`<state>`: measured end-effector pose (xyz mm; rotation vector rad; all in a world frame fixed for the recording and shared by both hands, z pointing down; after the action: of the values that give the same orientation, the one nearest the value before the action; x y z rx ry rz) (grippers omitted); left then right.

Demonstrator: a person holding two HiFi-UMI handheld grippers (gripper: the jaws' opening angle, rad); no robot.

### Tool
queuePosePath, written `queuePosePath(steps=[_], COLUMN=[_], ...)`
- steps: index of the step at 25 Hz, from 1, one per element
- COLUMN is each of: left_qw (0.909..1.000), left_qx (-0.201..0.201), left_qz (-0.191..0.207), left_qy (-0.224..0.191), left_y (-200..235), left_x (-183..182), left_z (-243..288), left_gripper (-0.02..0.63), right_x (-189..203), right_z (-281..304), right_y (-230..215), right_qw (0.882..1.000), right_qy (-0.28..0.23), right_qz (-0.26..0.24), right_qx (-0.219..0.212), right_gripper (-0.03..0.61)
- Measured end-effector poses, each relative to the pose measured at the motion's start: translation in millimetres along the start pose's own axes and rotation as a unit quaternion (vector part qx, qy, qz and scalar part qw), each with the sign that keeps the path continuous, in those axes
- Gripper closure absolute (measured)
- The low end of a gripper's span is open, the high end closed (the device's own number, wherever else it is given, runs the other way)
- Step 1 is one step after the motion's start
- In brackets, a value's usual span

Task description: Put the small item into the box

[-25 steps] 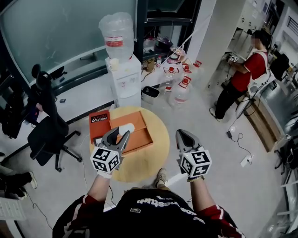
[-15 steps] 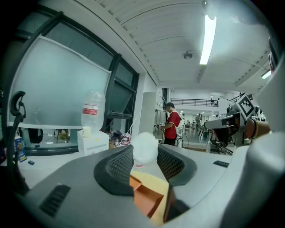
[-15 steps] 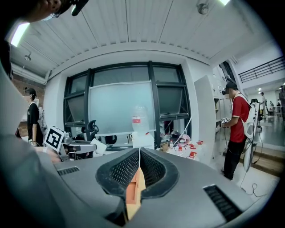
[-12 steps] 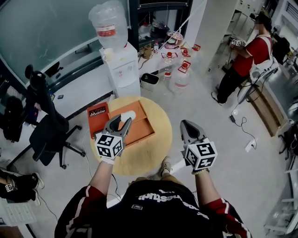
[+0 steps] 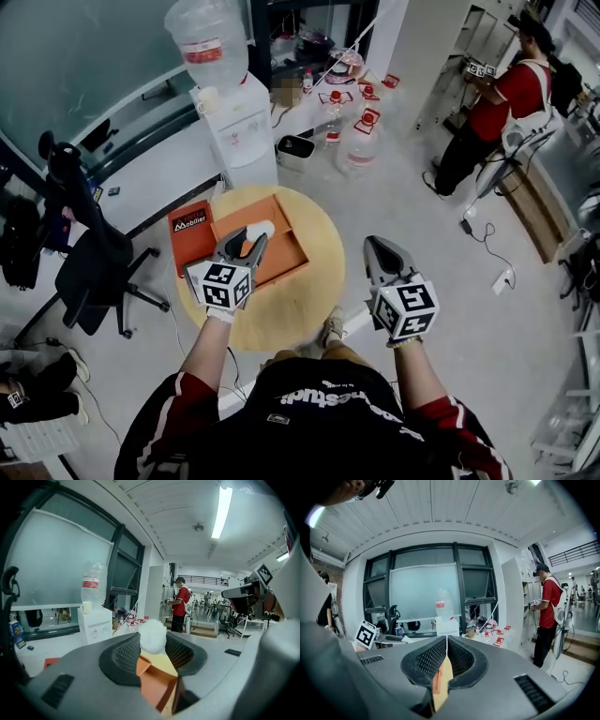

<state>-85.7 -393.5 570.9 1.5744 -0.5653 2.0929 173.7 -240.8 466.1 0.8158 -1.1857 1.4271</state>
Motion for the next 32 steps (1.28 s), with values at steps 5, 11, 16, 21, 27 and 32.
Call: queuePosePath(steps=[5, 11, 16, 21, 27, 32], left_qw=[0.9998, 0.999, 0.9974, 0.9946, 0.9902, 0.9844], left_qx=[0.008, 0.02, 0.027, 0.036, 0.033, 0.035], left_qz=[0.001, -0.012, -0.001, 0.016, 0.043, 0.053], left_qy=[0.016, 0.037, 0.066, 0.096, 0.129, 0.164], left_y=[-4.7, -9.2, -14.8, -19.6, -20.8, -28.9], left_x=[13.0, 29.4, 49.6, 69.3, 82.9, 99.8], left_z=[19.3, 36.3, 53.4, 69.8, 89.7, 97.3], left_gripper=[0.445, 0.445, 0.445, 0.445, 0.445, 0.445], right_x=[-4.1, -0.6, 2.2, 3.5, 5.9, 3.3], right_z=[3.3, 6.2, 7.8, 8.4, 8.7, 6.9], right_y=[-7.6, -13.6, -21.4, -30.3, -43.2, -55.3], right_qw=[1.0, 1.0, 1.0, 1.0, 0.999, 0.999], right_qy=[0.0, 0.008, 0.015, 0.018, 0.022, 0.026], right_qz=[-0.001, 0.002, 0.005, 0.007, 0.013, 0.016], right_qx=[0.001, 0.004, 0.008, 0.014, 0.02, 0.026], right_gripper=[0.545, 0.545, 0.545, 0.545, 0.545, 0.545])
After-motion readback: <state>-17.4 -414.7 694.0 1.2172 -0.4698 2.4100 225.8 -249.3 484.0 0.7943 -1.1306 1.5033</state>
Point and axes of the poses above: the fingertips, and each gripper's own axes: z forward along the fingers, y to its left, x out of its underside, the point moved 7 cm from there along -z, backward along the fingers, and after that the axes turned 10 degrees about z, right-handed, at the moved point
